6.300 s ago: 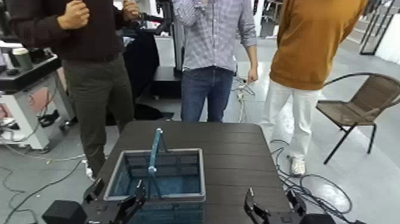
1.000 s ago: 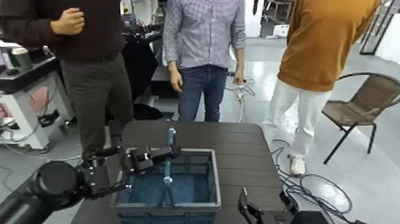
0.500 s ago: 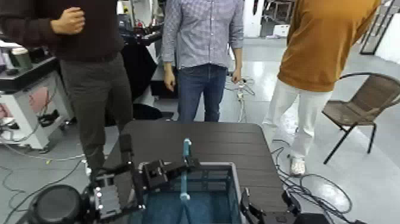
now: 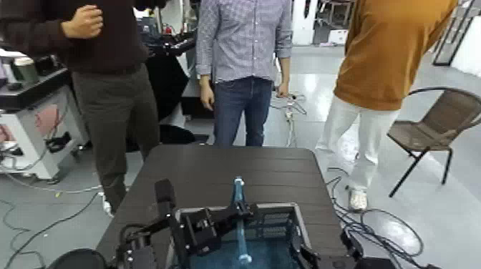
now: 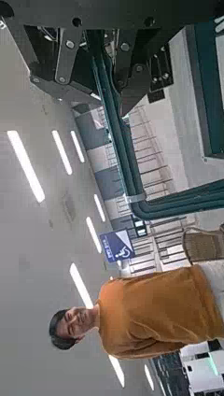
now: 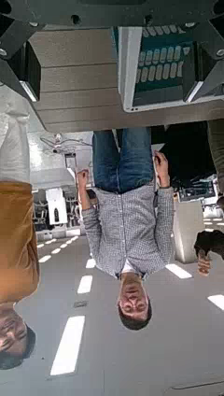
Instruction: Grasp the handle of the crate.
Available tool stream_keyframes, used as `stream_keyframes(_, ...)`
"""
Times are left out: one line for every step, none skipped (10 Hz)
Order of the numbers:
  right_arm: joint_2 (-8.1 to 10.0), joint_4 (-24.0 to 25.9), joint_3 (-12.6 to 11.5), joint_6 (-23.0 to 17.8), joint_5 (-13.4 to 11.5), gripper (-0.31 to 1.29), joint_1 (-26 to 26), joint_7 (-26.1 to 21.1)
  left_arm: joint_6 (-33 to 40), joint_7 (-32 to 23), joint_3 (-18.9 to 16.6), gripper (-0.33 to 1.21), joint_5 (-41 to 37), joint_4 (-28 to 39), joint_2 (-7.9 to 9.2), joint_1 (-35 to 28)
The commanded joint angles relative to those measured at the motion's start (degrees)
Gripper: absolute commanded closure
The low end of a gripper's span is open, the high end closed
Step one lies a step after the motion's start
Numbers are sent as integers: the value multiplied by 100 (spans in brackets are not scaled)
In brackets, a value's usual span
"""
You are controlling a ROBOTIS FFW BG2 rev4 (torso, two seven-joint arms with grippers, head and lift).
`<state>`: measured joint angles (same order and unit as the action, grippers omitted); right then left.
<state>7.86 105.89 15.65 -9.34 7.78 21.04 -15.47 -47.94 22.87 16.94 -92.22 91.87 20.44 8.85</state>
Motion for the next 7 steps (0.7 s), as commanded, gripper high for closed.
stream_keyframes(5, 19, 17, 38, -40, 16, -4, 9, -111, -11, 73, 119, -130, -2, 21, 11)
stream_keyframes(5, 10, 17, 47, -31, 16, -13, 18, -120, -11, 117, 119, -165, -20, 39, 46)
stream_keyframes(-3, 1, 17, 55, -31, 16, -13, 18, -120, -11, 143, 119, -174, -20, 48, 64)
stream_keyframes(-3, 1, 17, 55, -31, 16, -21, 44, -128, -11, 152, 119, -191, -28, 65, 90)
stream_keyframes(-12, -7, 17, 64, -31, 16, -21, 62, -137, -11, 178, 119, -209, -37, 74, 108)
stream_keyframes(-12, -7, 8, 91, -40, 16, -30, 106, -155, -2, 187, 119, -209, -55, 83, 108)
stream_keyframes(-21, 1, -18, 161, -84, 16, -39, 150, -155, 7, 213, 119, -218, -64, 92, 134)
